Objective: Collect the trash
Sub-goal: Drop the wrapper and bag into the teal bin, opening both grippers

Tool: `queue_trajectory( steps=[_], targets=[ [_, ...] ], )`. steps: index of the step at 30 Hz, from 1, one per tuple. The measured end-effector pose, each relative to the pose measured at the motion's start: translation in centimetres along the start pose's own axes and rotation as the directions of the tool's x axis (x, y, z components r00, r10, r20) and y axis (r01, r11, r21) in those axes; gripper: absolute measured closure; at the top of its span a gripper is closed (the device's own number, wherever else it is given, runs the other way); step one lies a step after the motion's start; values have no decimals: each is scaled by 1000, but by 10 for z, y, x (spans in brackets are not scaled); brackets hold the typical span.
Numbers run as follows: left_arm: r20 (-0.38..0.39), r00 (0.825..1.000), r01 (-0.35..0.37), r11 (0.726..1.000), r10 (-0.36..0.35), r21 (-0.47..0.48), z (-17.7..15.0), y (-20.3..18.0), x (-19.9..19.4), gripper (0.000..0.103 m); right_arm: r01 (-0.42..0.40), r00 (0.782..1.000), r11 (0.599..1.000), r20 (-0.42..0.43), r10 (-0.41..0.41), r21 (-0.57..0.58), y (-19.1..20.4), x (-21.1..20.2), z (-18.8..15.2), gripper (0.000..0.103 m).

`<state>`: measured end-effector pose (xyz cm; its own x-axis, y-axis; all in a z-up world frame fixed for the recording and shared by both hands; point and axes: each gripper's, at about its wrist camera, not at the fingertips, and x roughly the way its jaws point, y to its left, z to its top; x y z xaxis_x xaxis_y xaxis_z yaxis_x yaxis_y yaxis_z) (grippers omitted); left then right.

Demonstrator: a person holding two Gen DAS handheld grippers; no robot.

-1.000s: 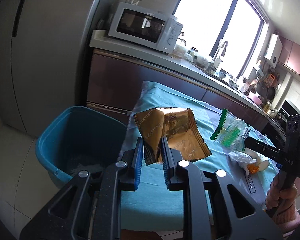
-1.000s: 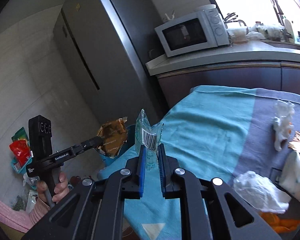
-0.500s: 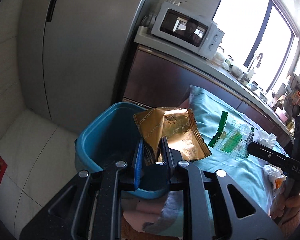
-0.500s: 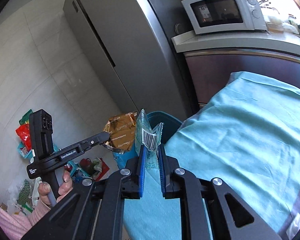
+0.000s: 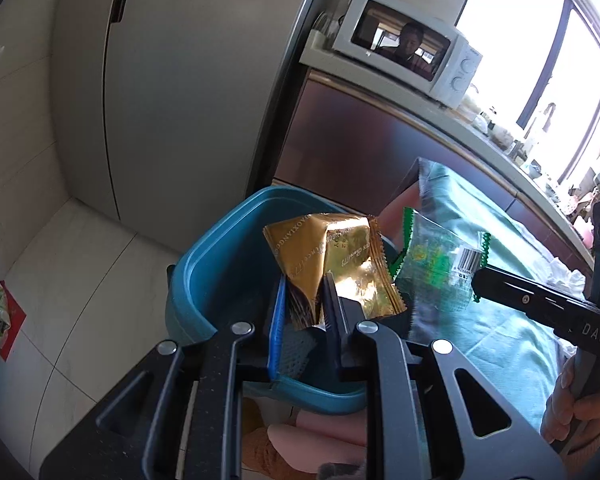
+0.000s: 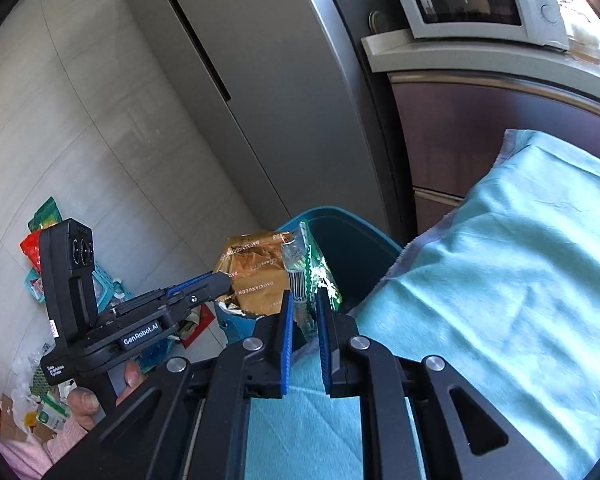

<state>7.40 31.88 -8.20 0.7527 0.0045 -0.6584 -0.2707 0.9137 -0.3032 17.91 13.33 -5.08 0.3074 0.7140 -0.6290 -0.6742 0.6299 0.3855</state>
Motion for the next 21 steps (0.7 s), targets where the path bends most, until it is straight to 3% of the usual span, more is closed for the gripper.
queue_trajectory(
  steps=[11, 14, 21],
  targets=[
    [-51, 998, -25, 1000, 25, -6, -5, -7, 32, 78, 8, 998, 999, -57, -5, 48, -6, 25, 3, 89],
    [-60, 998, -21, 1000, 20, -11, -7, -9, 38, 77, 8, 998, 999, -58, -5, 52, -7, 26, 3, 82],
    [-57, 998, -19, 1000, 19, -12, -10, -13, 41, 73, 0, 999, 998, -41, 2, 61, -12, 16, 0, 81]
  ],
)
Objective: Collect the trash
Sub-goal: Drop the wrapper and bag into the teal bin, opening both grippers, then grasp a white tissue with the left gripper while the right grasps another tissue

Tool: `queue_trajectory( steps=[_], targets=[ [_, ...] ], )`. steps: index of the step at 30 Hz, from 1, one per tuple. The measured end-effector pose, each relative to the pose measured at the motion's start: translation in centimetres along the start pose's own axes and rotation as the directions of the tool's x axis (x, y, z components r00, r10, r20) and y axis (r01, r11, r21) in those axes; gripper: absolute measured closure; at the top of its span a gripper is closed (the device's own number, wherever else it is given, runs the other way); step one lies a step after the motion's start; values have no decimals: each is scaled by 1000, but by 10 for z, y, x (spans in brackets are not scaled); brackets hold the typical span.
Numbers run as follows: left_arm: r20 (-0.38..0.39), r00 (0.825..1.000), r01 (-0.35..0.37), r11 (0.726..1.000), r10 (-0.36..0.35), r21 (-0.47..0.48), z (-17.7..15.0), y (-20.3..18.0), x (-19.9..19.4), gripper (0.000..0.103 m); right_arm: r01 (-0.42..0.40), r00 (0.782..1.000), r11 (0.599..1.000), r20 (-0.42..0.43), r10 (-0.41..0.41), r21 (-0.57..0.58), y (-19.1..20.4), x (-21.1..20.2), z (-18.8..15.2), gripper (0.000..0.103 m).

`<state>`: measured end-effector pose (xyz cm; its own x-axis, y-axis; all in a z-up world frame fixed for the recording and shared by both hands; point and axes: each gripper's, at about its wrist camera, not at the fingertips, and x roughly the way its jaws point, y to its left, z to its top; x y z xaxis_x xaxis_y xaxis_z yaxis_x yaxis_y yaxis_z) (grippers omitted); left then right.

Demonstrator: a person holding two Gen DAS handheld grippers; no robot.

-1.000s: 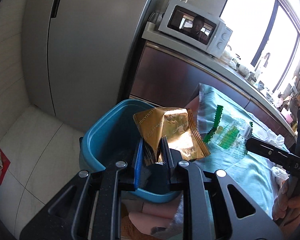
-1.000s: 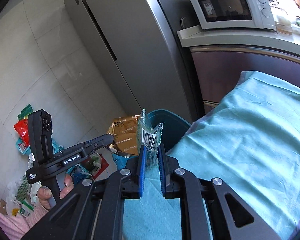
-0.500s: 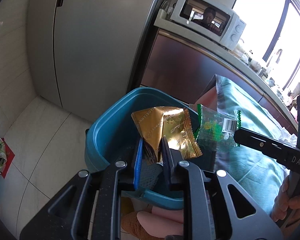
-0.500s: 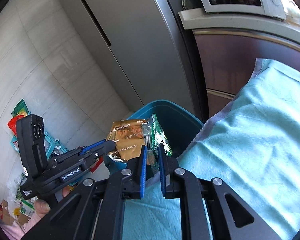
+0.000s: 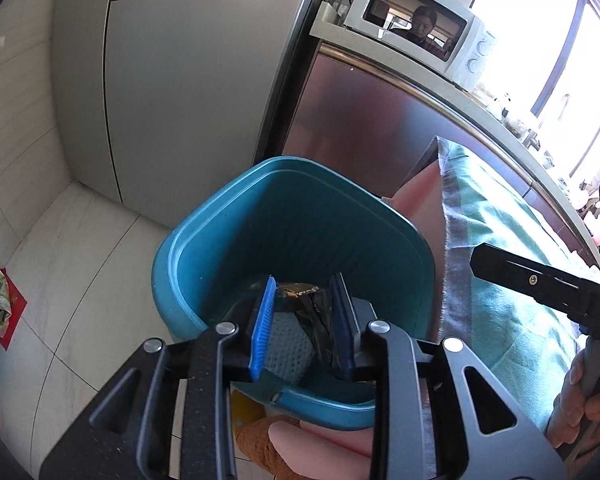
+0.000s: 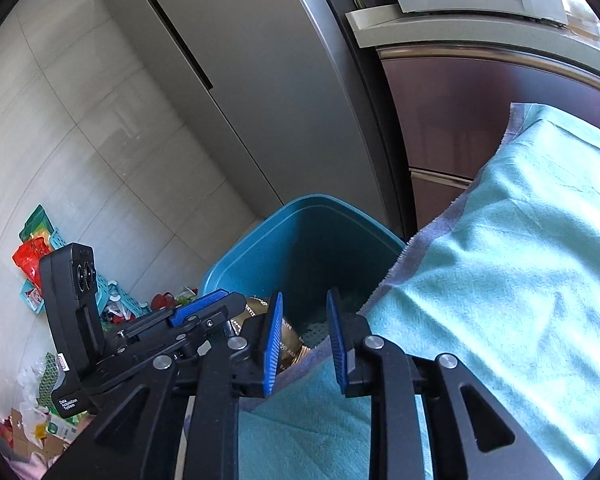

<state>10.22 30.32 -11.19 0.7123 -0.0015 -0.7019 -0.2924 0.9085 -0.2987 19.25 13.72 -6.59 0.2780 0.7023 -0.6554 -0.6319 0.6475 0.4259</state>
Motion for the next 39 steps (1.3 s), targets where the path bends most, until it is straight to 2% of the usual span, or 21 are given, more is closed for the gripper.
queue_trajectory(
  steps=[3, 8, 13, 17, 20, 24, 30, 35, 39],
  targets=[
    [11, 1000, 2, 1000, -2, 8, -1, -2, -4, 72, -8, 1000, 1000, 14, 7, 8, -4, -9, -3, 81],
    [41, 999, 18, 1000, -19, 14, 3, -5, -12, 62, -8, 999, 1000, 45, 8, -4, -8, -34, -13, 76],
    [48, 998, 31, 999, -32, 25, 6, -15, -17, 61, -3, 996, 1000, 88, 5, -22, -10, -66, -23, 75],
    [73, 993, 83, 994, -89, 72, 4, -34, -33, 56, 18, 989, 999, 147, -12, -41, -11, -100, -37, 70],
    [77, 985, 141, 979, -154, 148, -1, -62, -45, 55, 48, 981, 998, 190, -41, -34, -19, -128, -50, 67],
    [56, 963, 239, 932, -263, 272, -15, -112, -56, 53, 117, 966, 993, 233, -115, 8, -37, -162, -71, 65],
    [-58, 913, 391, 823, -405, 411, -42, -190, -54, 52, 223, 923, 963, 284, -258, 151, -75, -217, -108, 65],
    [-170, 871, 483, 739, -461, 470, -69, -247, -46, 51, 304, 863, 907, 319, -392, 292, -107, -268, -143, 64],
    [-218, 850, 517, 683, -479, 515, -90, -284, -46, 49, 343, 818, 863, 333, -468, 370, -128, -299, -166, 63]
  ],
)
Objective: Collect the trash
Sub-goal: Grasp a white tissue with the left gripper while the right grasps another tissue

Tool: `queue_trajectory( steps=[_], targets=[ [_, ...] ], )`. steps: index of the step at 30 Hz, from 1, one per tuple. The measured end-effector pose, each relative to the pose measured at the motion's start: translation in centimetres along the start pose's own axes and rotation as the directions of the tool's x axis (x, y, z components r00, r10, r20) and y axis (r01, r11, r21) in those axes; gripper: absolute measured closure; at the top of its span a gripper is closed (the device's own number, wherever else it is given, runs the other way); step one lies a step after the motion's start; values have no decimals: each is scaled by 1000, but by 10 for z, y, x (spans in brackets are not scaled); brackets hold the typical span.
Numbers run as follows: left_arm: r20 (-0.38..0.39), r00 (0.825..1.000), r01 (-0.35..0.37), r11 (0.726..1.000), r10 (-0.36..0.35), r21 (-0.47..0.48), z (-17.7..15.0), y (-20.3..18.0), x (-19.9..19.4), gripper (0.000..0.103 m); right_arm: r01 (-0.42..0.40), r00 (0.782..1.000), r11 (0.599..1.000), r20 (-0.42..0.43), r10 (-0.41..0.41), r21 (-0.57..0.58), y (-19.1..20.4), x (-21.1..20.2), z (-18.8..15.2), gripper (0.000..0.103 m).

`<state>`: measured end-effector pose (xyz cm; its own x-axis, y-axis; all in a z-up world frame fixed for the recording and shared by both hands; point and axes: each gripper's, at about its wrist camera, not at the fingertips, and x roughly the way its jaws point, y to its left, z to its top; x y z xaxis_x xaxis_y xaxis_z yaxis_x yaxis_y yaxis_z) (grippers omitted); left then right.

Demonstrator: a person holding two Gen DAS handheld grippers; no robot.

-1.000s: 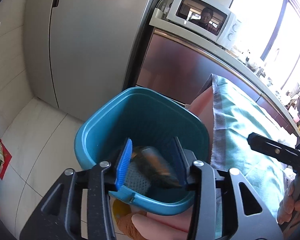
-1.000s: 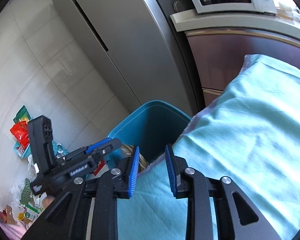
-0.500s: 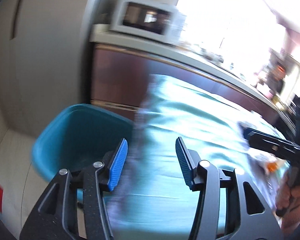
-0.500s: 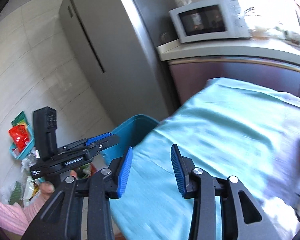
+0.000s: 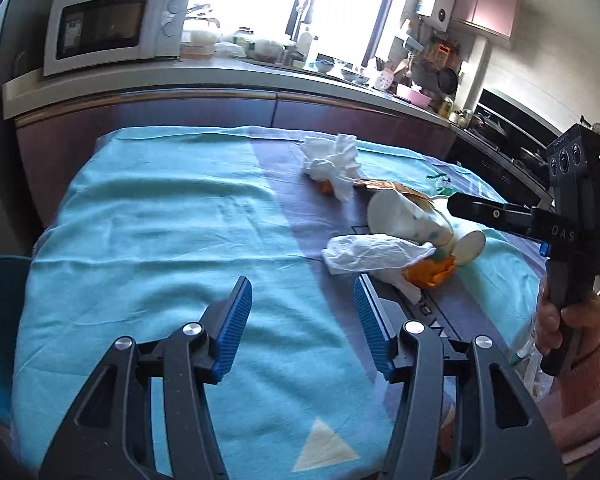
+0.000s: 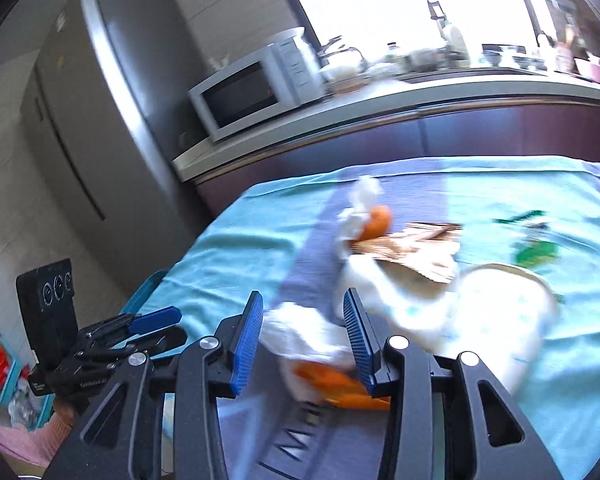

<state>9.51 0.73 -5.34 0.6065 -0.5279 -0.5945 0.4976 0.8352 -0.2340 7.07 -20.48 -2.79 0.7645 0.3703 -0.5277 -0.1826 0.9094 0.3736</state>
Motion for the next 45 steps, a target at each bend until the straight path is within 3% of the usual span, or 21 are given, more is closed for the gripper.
queue_trajectory(
  steps=[6, 11, 16, 26, 30, 32, 35, 37, 40, 45],
  targets=[
    [-49, 998, 50, 998, -49, 26, 9, -23, 29, 44, 53, 998, 997, 35, -55, 50, -36, -12, 2, 61],
    [-94, 995, 45, 999, -44, 10, 17, -27, 52, 42, 19, 999, 1000, 40, -20, 25, -37, -7, 19, 58],
    [-120, 992, 46, 999, -48, -21, 21, -27, 66, 40, -18, 1000, 999, -12, 18, -26, -18, 33, 47, 52],
    [-186, 980, 65, 996, -75, -62, 25, -23, 83, 40, 27, 994, 1000, -108, -26, 8, -15, 110, 73, 52],
    [-206, 972, 98, 992, -113, -82, 27, -23, 89, 54, 40, 990, 999, -134, -35, 37, -20, 120, 72, 63],
    [-214, 969, 107, 991, -122, -80, 27, -25, 91, 59, 42, 989, 998, -141, -35, 45, -22, 125, 72, 79],
    [-228, 962, 133, 987, -150, -89, 26, -27, 95, 75, 35, 990, 998, -137, -27, 56, -24, 125, 71, 95],
    [-227, 960, 146, 984, -166, -102, 26, -27, 95, 86, 30, 992, 998, -126, -22, 58, -24, 123, 71, 97],
    [-207, 963, 154, 982, -174, -112, 26, -27, 91, 92, 17, 995, 998, -103, -11, 55, -23, 116, 72, 99],
    [-174, 969, 155, 981, -174, -120, 27, -24, 81, 93, -3, 998, 999, -67, 6, 39, -19, 103, 74, 100]
  ],
)
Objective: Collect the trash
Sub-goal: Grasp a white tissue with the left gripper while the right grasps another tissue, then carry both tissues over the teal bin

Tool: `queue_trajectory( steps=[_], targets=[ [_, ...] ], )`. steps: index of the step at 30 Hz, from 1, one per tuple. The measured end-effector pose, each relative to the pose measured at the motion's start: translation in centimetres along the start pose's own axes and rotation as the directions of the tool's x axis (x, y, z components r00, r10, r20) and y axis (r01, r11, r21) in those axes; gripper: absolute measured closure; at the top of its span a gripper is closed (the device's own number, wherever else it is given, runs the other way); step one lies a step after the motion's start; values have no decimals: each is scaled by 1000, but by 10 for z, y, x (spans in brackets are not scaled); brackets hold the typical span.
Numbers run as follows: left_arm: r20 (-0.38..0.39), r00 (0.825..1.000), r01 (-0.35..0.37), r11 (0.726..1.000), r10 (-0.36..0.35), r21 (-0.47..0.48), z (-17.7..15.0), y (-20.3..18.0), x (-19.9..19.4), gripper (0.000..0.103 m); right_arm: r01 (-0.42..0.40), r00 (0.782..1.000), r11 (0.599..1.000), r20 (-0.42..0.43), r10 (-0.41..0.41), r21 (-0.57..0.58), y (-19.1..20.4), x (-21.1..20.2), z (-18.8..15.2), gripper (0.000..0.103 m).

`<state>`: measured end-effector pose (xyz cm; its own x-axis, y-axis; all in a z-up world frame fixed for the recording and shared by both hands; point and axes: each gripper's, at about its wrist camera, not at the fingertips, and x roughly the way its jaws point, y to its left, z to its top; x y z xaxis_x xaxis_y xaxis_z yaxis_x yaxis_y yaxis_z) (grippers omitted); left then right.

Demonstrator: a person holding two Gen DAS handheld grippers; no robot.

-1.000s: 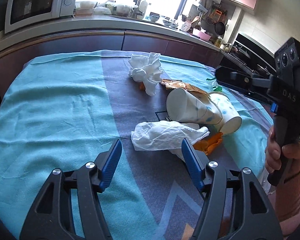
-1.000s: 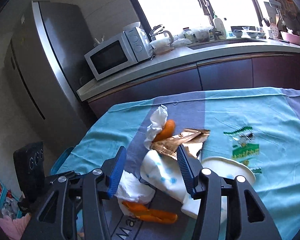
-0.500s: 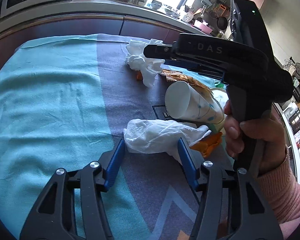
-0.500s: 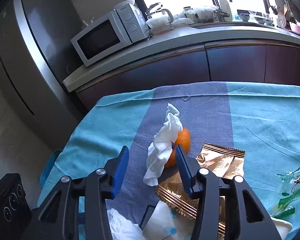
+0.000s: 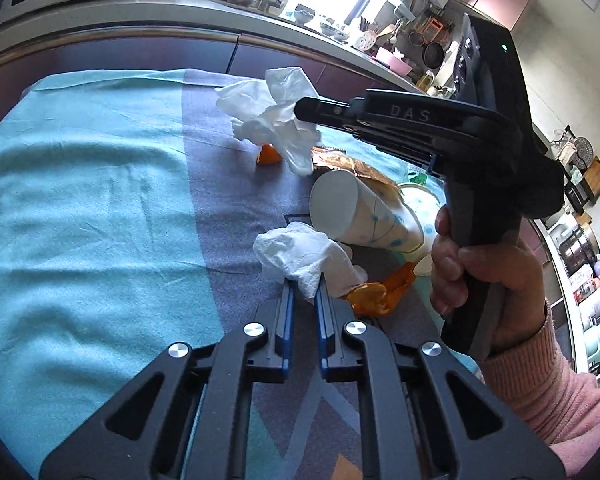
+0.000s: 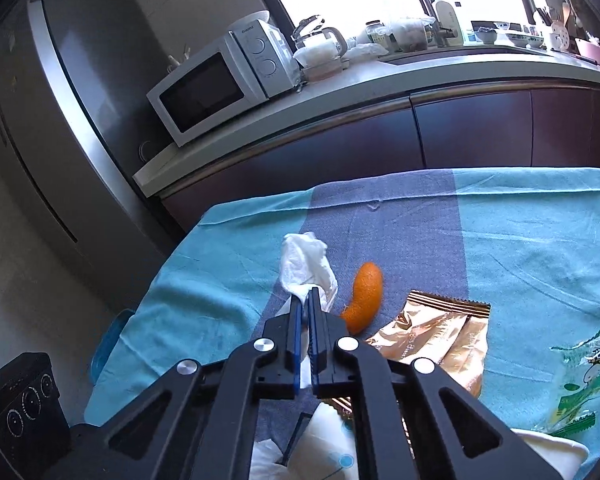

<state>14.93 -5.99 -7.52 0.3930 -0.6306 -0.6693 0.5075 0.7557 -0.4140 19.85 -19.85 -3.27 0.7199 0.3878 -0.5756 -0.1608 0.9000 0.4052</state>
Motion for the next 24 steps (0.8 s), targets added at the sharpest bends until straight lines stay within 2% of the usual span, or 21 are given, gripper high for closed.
queue_trajectory(
  steps=[14, 24],
  targets=[
    [88, 996, -28, 999, 31, -36, -3, 12, -40, 94, -68, 997, 998, 43, 68, -7, 10, -20, 0, 101],
    [143, 987, -63, 996, 73, -69, -8, 25, -69, 94, -145, 986, 988, 70, 148, -47, 33, -42, -4, 101]
  ],
)
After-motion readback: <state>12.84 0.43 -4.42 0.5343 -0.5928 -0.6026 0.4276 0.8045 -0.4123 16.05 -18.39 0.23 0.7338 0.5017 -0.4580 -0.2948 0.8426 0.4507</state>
